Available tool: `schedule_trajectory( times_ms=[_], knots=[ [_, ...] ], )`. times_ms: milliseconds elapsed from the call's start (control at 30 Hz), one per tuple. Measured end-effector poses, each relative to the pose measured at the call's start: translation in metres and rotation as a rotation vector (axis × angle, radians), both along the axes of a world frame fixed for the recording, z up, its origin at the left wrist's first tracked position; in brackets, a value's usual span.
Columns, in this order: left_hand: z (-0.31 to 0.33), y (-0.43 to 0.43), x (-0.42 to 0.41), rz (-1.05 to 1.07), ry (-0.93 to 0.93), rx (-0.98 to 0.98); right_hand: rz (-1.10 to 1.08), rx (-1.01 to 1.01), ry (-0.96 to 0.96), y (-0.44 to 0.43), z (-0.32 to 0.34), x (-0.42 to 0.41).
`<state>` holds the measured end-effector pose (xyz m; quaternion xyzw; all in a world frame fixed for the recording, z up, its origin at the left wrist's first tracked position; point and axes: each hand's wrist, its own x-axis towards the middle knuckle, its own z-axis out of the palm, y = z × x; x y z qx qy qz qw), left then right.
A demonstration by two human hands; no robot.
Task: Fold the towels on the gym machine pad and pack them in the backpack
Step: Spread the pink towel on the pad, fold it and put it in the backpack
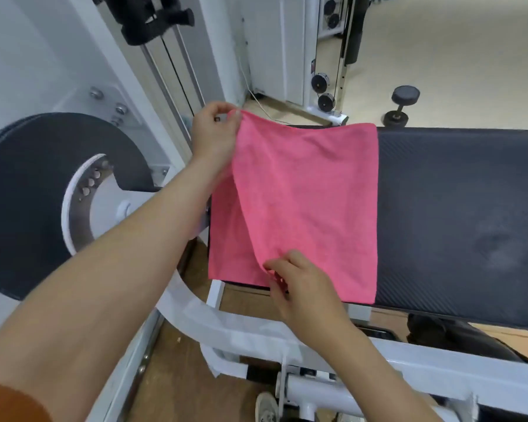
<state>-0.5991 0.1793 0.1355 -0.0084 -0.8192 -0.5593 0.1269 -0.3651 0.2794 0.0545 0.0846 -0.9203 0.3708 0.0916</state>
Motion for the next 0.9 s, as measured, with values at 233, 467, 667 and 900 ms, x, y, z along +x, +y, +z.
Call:
schedule_trajectory(
  times_ms=[233, 467, 667, 900],
  knots=[
    [-0.03, -0.037, -0.031, -0.006, -0.083, -0.076, 0.084, 0.02, -0.127, -0.058, -0.024, -0.039],
    [-0.036, -0.037, -0.037, -0.007, -0.055, -0.162, 0.142, 0.022, -0.193, -0.041, -0.011, -0.064],
    [-0.039, -0.044, -0.038, 0.027, -0.097, -0.23, -0.312, 0.263, 0.1, 0.075, 0.05, -0.143],
    [-0.039, -0.05, -0.041, 0.003, -0.176, -0.2, -0.286, 0.463, -0.255, 0.142, 0.09, -0.183]
  ],
)
